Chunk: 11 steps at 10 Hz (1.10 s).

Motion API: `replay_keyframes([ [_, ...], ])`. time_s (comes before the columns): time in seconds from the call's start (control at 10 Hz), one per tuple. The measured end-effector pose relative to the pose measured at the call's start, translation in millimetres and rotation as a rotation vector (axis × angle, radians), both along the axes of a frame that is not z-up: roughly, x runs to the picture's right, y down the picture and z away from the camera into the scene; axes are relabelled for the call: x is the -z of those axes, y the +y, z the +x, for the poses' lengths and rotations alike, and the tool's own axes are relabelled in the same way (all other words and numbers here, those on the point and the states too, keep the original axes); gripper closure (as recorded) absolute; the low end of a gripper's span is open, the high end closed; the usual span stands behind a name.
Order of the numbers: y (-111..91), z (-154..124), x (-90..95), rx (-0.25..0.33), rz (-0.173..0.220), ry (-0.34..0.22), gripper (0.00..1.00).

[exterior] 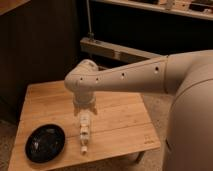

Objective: Place the bottle in the ceramic bowl

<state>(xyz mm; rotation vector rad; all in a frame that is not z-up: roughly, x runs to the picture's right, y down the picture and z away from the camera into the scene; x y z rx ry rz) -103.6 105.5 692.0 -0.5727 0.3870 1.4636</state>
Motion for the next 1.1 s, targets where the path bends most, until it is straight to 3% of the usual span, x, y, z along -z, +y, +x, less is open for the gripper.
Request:
replay_keyframes([
  [0.3, 0, 0, -1.6, -0.001, -0.003, -0.001, 0.35],
  [0.7, -2, -19, -48.1, 0.047, -0.117, -0.05, 0.35],
  [1.1, -2, -18, -51.7, 0.048, -0.124, -0.048, 0.35],
])
